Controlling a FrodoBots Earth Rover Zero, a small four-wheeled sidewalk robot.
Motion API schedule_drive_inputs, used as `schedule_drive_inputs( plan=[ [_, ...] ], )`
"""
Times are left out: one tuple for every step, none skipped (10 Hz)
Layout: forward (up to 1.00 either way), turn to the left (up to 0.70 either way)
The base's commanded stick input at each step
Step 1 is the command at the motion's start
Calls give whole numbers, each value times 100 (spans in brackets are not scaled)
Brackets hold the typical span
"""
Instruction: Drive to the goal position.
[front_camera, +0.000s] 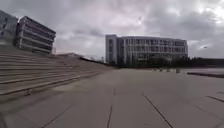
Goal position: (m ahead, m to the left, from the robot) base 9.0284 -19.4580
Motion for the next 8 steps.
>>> schedule_drive_inputs(
  plan=[
    [70,0],
    [70,0],
    [70,0],
    [70,0],
    [70,0],
    [70,0],
    [70,0],
    [70,0]
  ],
)
